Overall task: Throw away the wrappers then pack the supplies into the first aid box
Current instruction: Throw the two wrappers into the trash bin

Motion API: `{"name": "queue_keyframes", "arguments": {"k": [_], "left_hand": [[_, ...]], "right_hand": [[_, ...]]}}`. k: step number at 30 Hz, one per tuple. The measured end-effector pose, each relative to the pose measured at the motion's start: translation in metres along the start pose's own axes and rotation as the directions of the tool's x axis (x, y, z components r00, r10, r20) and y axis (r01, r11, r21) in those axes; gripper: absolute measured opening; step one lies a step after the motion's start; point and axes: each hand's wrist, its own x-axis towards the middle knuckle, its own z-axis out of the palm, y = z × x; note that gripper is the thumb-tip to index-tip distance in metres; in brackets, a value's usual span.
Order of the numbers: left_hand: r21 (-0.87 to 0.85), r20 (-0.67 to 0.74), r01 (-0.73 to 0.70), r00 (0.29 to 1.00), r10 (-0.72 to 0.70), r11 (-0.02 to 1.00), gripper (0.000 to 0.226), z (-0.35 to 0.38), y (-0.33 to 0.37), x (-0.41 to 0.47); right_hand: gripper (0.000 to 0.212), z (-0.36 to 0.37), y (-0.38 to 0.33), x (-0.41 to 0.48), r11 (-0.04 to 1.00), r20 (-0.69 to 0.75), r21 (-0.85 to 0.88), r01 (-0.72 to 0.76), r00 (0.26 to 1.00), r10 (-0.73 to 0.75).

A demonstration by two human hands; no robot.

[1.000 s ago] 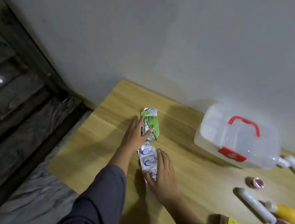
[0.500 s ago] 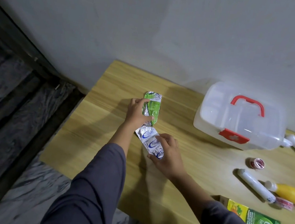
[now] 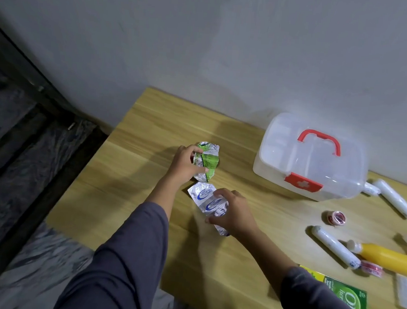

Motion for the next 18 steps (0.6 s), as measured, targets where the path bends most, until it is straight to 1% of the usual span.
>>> {"name": "queue_keyframes", "arguments": {"k": [3,6,9,12,15,18], "left_hand": [[-0.074,0.026,0.021,0.999,-0.019,0.997,0.055,0.003,0.000,-0.004],[-0.205,0.030,0.066,0.998,-0.061,0.976,0.053,0.004,0.002,-0.006],[-0.318,0.041,0.108,0.994,-0.101,0.942,0.049,-0.002,0.006,-0.012],[-0.368,0.013,0.110,0.993,-0.114,0.923,0.049,-0.018,0.014,-0.021],[-0.392,-0.063,0.068,0.993,-0.101,0.917,0.054,-0.044,0.035,-0.030],[-0.406,-0.135,-0.029,0.990,-0.028,0.913,0.057,-0.070,0.073,-0.045]], "right_hand": [[0.066,-0.005,0.003,-0.003,1.000,0.011,-0.003,-0.007,1.000,0.007],[0.067,-0.010,0.006,-0.009,1.000,0.020,0.000,-0.013,1.000,0.013],[0.068,-0.019,0.002,-0.013,1.000,0.048,-0.016,0.013,0.999,-0.012],[0.069,-0.034,-0.009,-0.016,0.998,0.064,-0.012,0.054,0.997,-0.053],[0.071,-0.057,-0.028,-0.016,0.994,-0.002,-0.016,0.112,0.994,-0.112],[0.073,-0.092,-0.054,-0.020,0.986,-0.075,-0.037,0.164,0.983,-0.166]]}}
